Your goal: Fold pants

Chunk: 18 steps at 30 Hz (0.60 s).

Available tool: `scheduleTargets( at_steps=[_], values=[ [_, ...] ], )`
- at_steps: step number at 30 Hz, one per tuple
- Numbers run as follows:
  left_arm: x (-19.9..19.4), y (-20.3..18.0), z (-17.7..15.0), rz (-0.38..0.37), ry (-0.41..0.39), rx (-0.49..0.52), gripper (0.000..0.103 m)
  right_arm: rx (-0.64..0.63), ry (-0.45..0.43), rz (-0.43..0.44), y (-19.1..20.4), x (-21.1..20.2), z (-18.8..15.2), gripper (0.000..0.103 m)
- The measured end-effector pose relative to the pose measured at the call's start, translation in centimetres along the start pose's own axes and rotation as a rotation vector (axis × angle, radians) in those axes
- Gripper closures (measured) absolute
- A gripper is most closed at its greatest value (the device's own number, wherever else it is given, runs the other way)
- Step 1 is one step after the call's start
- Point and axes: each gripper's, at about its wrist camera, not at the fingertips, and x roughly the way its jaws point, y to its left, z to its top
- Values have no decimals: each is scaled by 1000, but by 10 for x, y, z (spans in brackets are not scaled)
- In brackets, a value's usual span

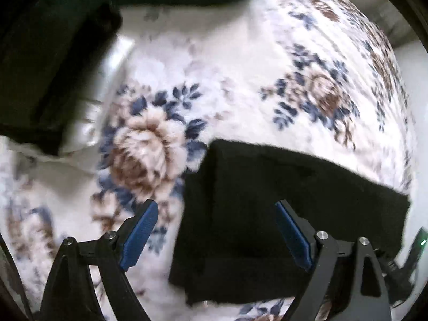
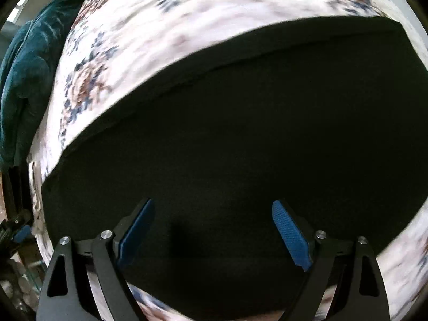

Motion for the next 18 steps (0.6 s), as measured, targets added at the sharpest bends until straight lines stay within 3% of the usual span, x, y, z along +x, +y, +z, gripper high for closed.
scheduleTargets(
  at_steps=[5,8,12,15,18],
  values=[
    [36,15,20,-295,79,-82,19,0,19,-15,48,18,6,11],
    [45,9,21,-307,79,-63,20,-15,28,-47,59,26,7,11],
    [38,2,23,-287,51,-33,45,-27,40,-65,63,35,7,11],
    [14,1,15,-327,-19,0,53,-30,49,-66,61,38,6,11],
    [16,6,12,-350,-18,3,66,-34,55,-47,59,37,5,11]
  ],
)
